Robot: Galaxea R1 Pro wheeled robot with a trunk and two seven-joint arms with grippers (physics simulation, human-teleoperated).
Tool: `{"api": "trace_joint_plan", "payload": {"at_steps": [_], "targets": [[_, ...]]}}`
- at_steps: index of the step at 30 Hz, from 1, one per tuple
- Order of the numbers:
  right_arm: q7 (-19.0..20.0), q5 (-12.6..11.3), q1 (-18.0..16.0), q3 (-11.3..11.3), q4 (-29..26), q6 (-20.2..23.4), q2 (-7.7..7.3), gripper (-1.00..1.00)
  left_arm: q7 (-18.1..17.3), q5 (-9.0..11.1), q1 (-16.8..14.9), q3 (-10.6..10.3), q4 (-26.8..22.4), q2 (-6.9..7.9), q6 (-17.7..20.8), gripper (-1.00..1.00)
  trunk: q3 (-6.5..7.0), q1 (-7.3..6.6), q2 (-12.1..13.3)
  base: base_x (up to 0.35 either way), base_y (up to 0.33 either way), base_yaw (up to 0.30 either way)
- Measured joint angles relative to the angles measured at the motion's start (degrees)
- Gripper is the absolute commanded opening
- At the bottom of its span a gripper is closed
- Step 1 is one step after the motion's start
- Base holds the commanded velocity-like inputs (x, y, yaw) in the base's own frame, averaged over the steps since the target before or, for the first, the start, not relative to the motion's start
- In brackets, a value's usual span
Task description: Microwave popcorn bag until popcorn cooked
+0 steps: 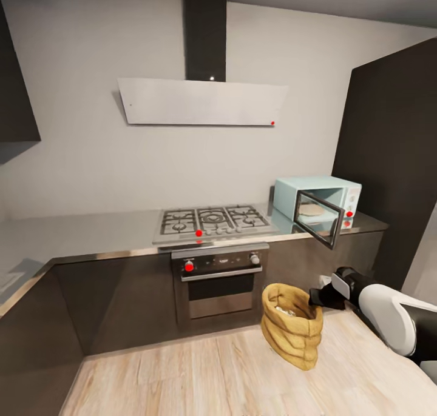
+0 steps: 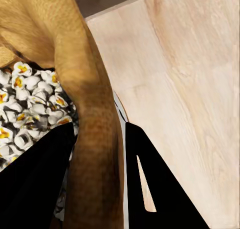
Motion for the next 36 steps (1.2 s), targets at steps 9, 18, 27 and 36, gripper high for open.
{"api": "trace_joint_plan", "payload": {"at_steps": [9, 18, 27, 36], "targets": [[0.3, 0.0, 0.0, -0.2, 0.0, 0.0, -0.73, -1.0, 0.0, 0.0, 0.0, 0.0, 0.0, 0.0, 0.0, 1.0, 0.21, 0.0, 0.0, 0.0, 0.0, -0.295], [0.3, 0.1, 0.0, -0.2, 0.0, 0.1, -0.74, -1.0, 0.0, 0.0, 0.0, 0.0, 0.0, 0.0, 0.0, 1.0, 0.43, 0.0, 0.0, 0.0, 0.0, -0.294], [0.2, 0.1, 0.0, -0.1, -0.3, 0.0, -2.75, -1.0, 0.0, -0.1, 0.0, 0.0, 0.0, -0.05, 0.0, 1.0, 0.47, 0.0, 0.0, 0.0, 0.0, -0.033], [-0.3, 0.2, 0.0, 0.1, -0.7, -0.1, -5.36, -1.0, 0.0, -0.4, 0.0, -0.4, 0.0, -0.1, 0.0, 1.0, 0.47, -0.02, 0.0, 0.066, 0.0, 0.0]]}}
